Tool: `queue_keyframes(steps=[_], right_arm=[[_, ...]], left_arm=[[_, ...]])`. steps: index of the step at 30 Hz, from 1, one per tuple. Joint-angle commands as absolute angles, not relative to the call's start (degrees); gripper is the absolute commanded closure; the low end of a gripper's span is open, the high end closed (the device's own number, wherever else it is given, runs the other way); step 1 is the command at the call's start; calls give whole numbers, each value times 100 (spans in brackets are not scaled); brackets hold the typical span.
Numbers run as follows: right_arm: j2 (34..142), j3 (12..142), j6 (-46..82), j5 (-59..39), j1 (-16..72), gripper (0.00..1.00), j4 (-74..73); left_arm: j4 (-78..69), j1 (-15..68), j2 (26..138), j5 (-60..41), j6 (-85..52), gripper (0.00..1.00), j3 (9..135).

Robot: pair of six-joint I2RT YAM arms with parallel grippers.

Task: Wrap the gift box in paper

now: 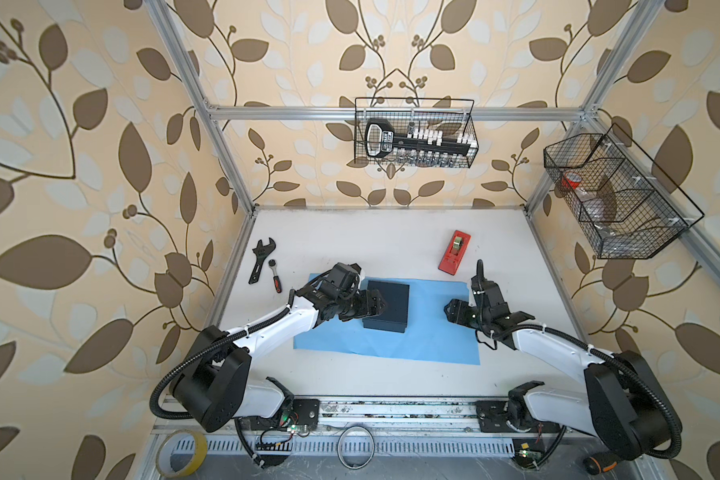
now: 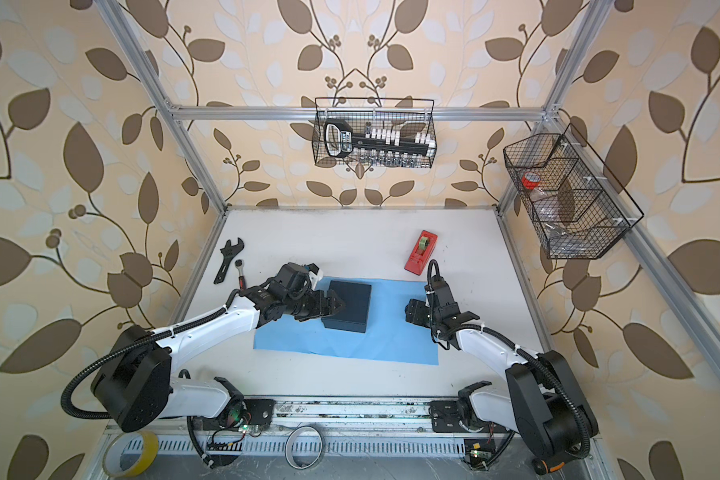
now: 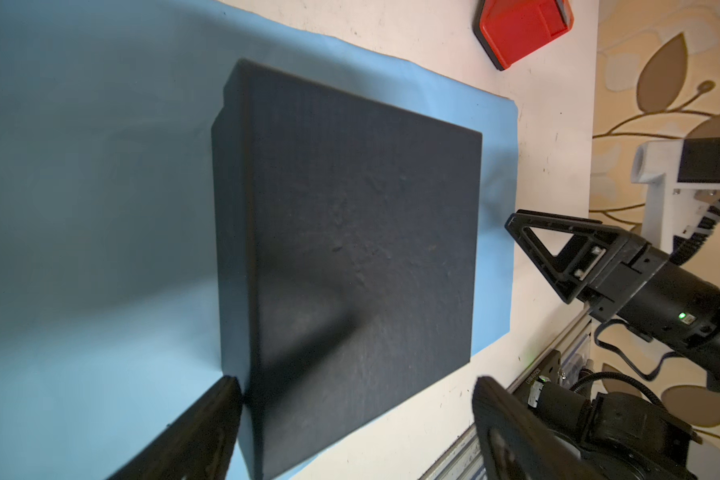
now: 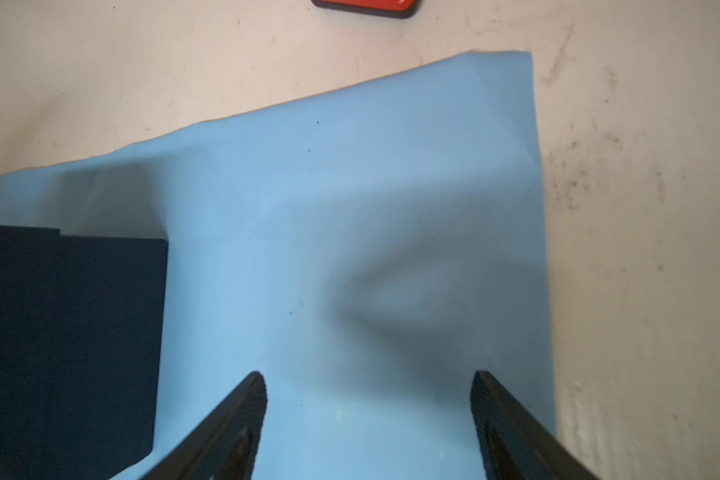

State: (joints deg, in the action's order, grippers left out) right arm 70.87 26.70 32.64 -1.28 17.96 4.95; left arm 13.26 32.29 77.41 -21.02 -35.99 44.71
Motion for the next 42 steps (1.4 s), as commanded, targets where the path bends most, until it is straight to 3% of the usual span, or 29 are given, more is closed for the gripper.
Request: queue_keyframes(steps=[1, 10, 16, 27, 31, 42], right_arm=[[7036, 2759, 3147, -211, 1783, 21, 576], [7021, 2934, 3101, -141, 1611, 19, 647], [7481, 3410, 2971, 208, 1341, 17, 653], [9076, 4254, 2809, 251, 1106, 19, 796], [9061, 4097, 2751, 272, 1100, 19, 811], [8645, 3701, 2819, -809, 928, 22, 577]], left_arm=[[1255, 3260, 7662, -2206, -3622, 12, 4408], [1904, 3256, 7011, -1236, -3373, 10, 4700], [1293, 3378, 7101, -1935, -3399, 15, 4805], [1008, 3735, 8112, -2092, -3313, 21, 5314], [858, 3743, 8218, -2112, -3339, 21, 5174], [558, 3744, 8538, -2093, -3434, 21, 4731]])
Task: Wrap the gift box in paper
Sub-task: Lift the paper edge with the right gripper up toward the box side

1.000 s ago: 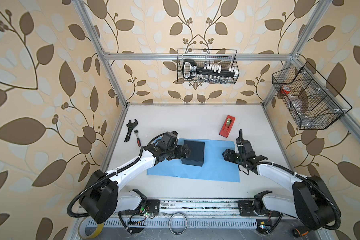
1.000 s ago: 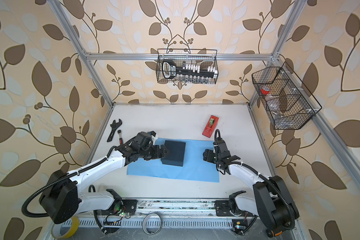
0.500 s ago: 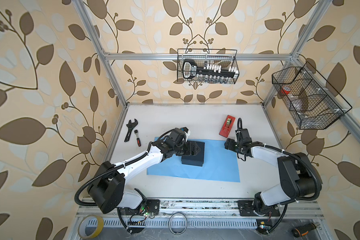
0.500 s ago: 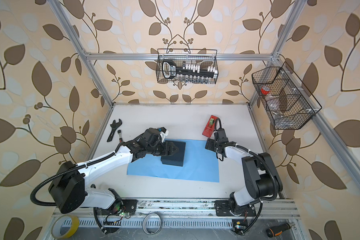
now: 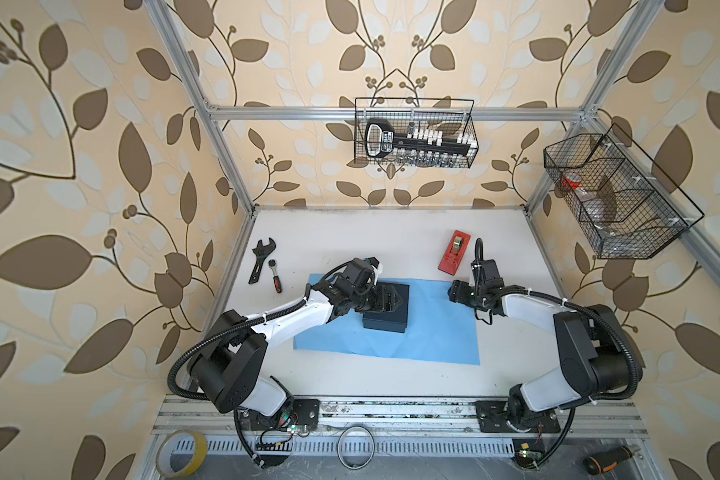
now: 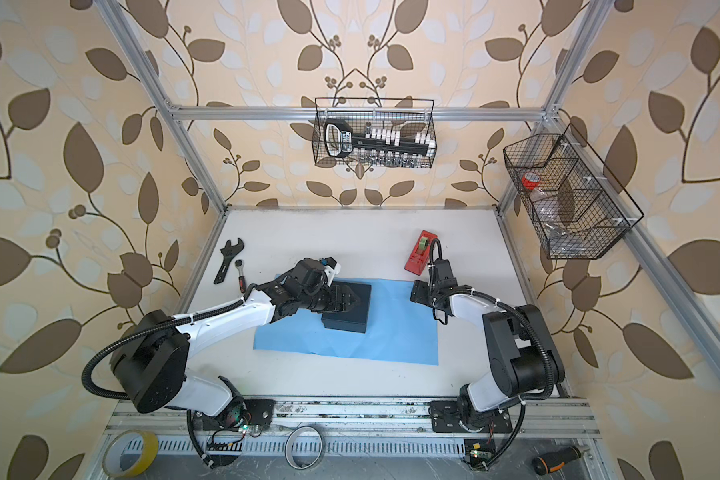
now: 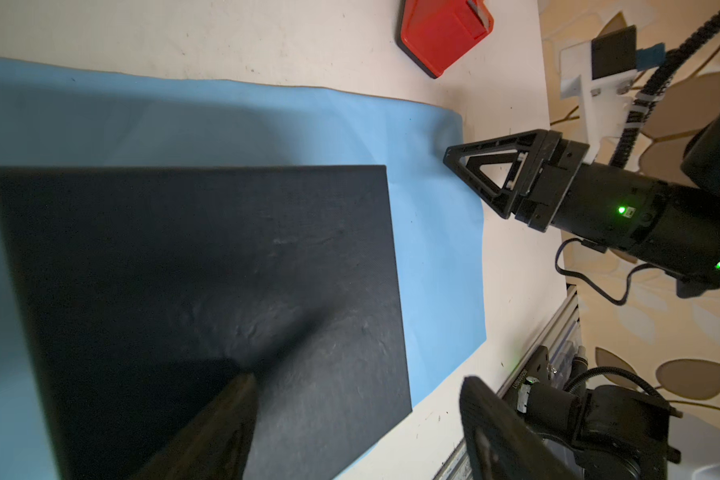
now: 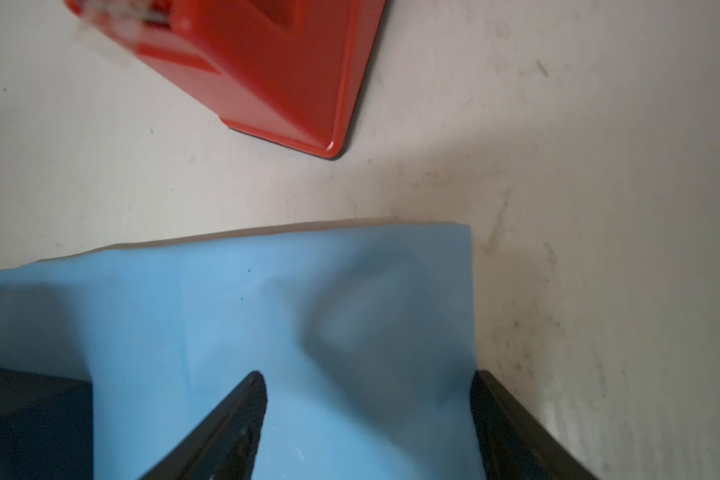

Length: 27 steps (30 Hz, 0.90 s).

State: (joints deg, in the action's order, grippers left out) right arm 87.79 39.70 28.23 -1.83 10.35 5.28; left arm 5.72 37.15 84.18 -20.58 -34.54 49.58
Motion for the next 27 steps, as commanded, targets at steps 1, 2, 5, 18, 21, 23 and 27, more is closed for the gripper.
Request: queue_keyframes(steps=[1, 2, 5, 18, 21, 23, 27], right_arm=[[8534, 3518, 2865, -1205, 810, 23, 354], [8477, 3454, 2883, -1312, 778, 24, 265], [8316, 3312, 2942, -1625, 712, 24, 8], [7351, 2927, 3105, -542, 567, 18, 614], [7480, 2983, 3020, -398, 562, 17, 722], [7724, 3063, 3021, -554, 562, 17, 709], [8025, 3082, 3072, -877, 569, 19, 624]], left_arm=[[529, 3739, 8547, -2083, -3439, 21, 4669], [527, 3741, 8558, -2075, -3445, 21, 4646], [527, 3744, 8557, -2060, -3445, 21, 4606], [611, 3741, 8526, -2004, -3384, 21, 4622], [602, 3741, 8525, -1991, -3384, 21, 4615], [606, 3743, 8534, -1978, -3370, 20, 4614], [606, 3740, 8530, -1978, -3375, 21, 4601]])
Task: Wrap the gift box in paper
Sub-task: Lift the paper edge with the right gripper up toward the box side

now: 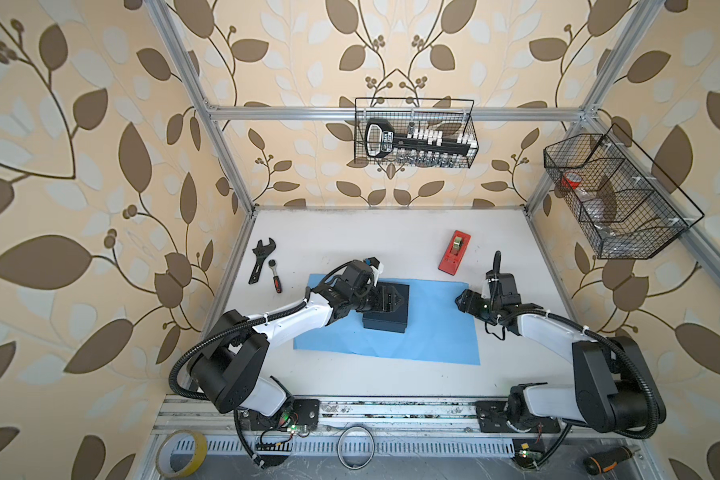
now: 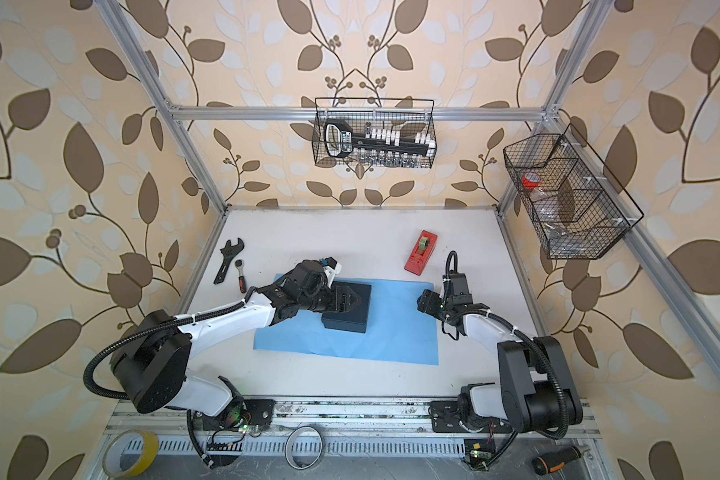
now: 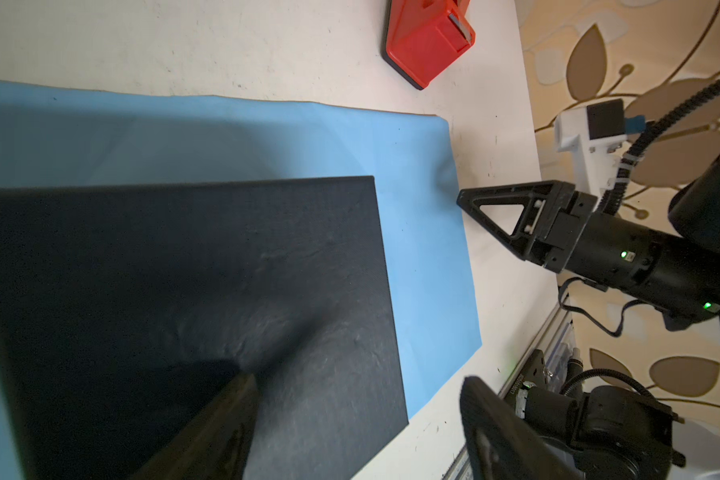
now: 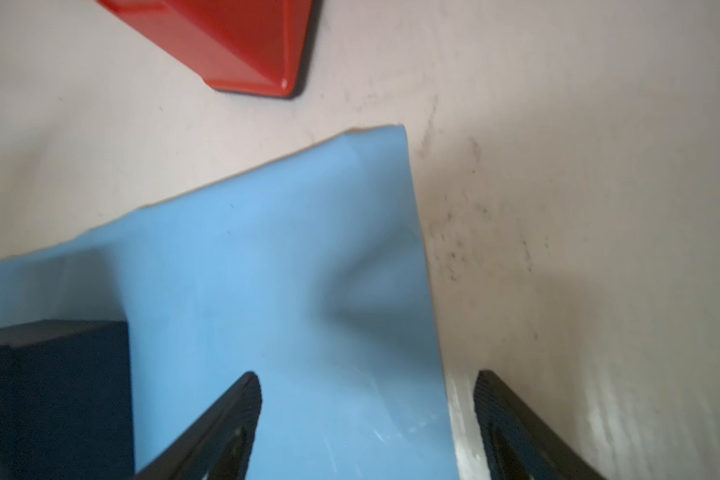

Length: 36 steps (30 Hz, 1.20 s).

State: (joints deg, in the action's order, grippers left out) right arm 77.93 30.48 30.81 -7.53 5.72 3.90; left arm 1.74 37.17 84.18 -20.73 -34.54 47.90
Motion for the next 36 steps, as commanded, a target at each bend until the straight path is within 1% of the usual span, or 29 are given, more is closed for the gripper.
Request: queue_keyframes(steps=[1, 8, 15, 19, 25, 30, 36], right_arm=[[8059, 3076, 3077, -970, 569, 19, 646], [8059, 2883, 3131, -1664, 563, 25, 519], [7939, 2745, 3241, -2386, 554, 27, 109], [7824, 2550, 3389, -2910, 544, 26, -388], [7379, 2168, 3586, -3309, 524, 22, -901], [6935, 1869, 3931, -3445, 473, 21, -1204], [6634, 1720, 4161, -3478, 353, 21, -1208]], left_arm=[[606, 3744, 8525, -1970, -3368, 21, 4597], [554, 3742, 8492, -1965, -3401, 20, 4518], [536, 3744, 8517, -1969, -3407, 20, 4518], [562, 3738, 8496, -1960, -3391, 20, 4518], [597, 3741, 8481, -1934, -3370, 20, 4526], [615, 3740, 8463, -1899, -3366, 20, 4518], [613, 3736, 8473, -1890, -3364, 20, 4517]])
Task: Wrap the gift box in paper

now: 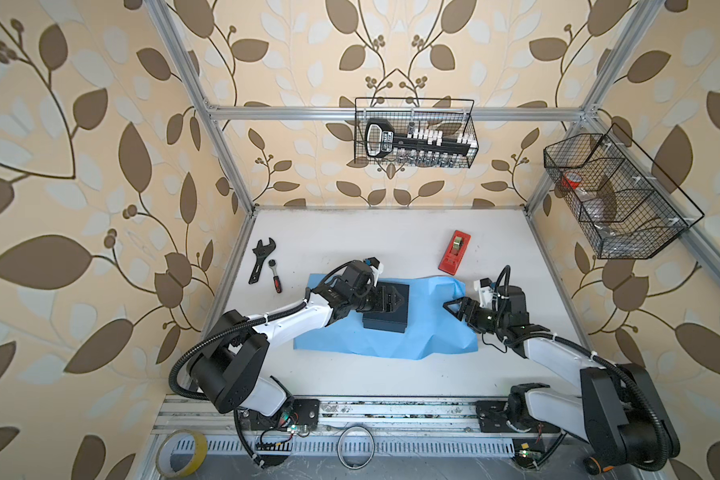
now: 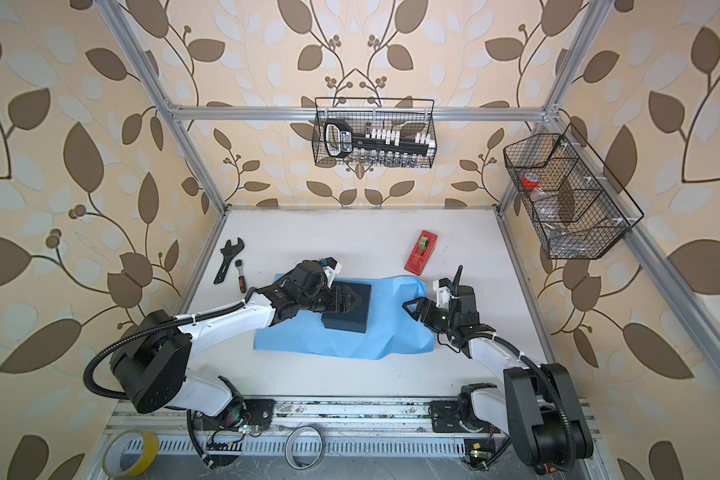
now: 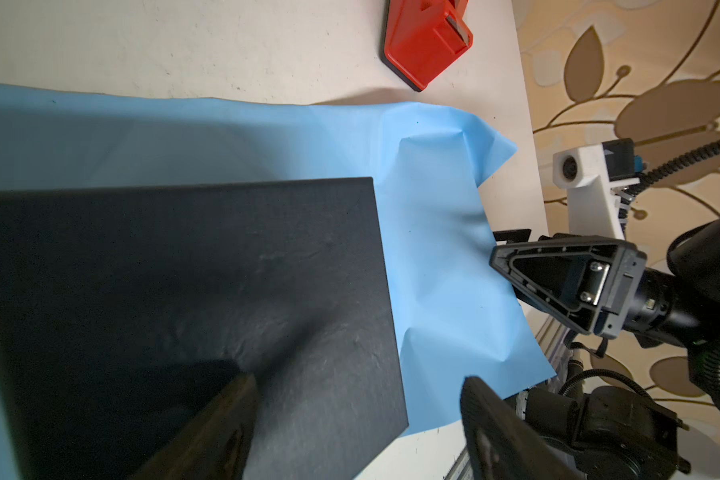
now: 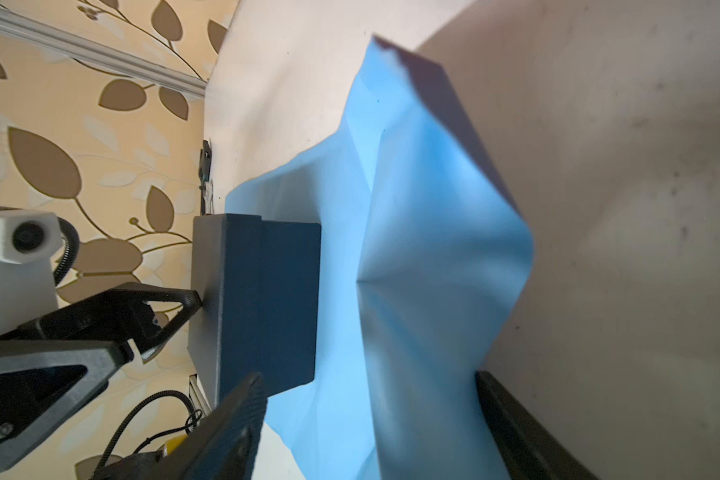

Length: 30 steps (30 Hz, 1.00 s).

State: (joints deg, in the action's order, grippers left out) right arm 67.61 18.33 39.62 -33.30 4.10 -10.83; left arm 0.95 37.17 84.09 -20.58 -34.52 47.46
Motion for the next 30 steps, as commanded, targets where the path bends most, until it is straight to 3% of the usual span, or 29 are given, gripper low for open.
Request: queue_keyframes(steps=[1, 21, 30], right_arm=[[6573, 1684, 4172, -3463, 318, 21, -1213], [5924, 1076, 4325, -3902, -62, 23, -1389], [5643, 1098, 3992, -3873, -62, 42, -1103]], left_arm=[[615, 3741, 8468, -1891, -3362, 20, 4518], [641, 3741, 8490, -1871, -3339, 20, 4526], [642, 3734, 8494, -1896, -3363, 20, 4578]])
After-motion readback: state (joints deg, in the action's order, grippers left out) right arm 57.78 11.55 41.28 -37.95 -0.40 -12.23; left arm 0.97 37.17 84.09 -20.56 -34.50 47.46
